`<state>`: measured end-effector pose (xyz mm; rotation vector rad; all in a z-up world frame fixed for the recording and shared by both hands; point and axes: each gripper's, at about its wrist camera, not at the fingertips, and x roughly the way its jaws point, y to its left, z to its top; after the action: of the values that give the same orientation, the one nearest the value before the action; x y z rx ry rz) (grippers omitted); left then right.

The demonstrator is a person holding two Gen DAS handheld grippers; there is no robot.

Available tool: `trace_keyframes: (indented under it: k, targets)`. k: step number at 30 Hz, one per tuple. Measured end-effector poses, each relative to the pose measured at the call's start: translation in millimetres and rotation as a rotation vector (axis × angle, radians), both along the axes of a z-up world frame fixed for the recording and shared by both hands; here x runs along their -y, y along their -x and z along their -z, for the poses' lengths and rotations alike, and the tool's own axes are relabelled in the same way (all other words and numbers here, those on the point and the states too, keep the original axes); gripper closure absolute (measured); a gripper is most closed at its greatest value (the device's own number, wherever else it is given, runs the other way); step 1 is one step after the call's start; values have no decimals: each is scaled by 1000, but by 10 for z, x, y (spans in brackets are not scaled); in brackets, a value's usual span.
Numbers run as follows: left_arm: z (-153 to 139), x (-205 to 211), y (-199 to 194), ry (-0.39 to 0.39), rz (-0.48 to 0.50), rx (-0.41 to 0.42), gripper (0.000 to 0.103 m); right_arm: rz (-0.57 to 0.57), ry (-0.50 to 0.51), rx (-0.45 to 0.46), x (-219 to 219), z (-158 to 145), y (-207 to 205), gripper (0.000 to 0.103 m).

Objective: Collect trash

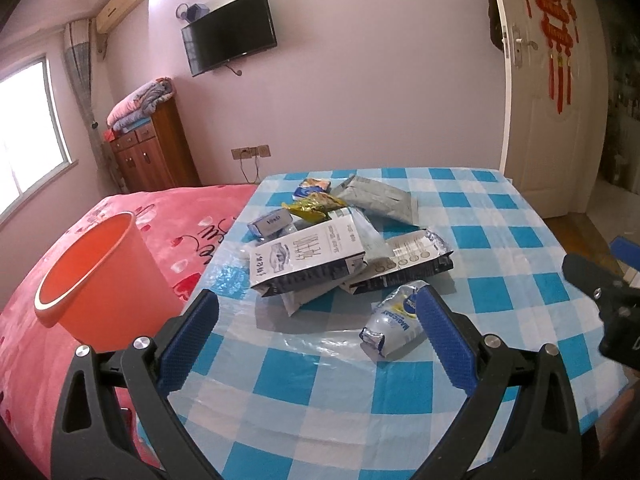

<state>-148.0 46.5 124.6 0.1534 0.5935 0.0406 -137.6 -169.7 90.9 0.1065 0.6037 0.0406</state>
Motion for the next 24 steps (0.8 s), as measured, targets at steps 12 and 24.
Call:
trace_keyframes:
  k: [12, 24]
  targets:
    - [-138, -42, 206, 7, 8, 44, 4, -15, -2, 34, -46, -169, 202, 4]
    - [-179, -18, 267, 1, 13, 56, 4, -28, 14, 35, -86, -209, 271, 4]
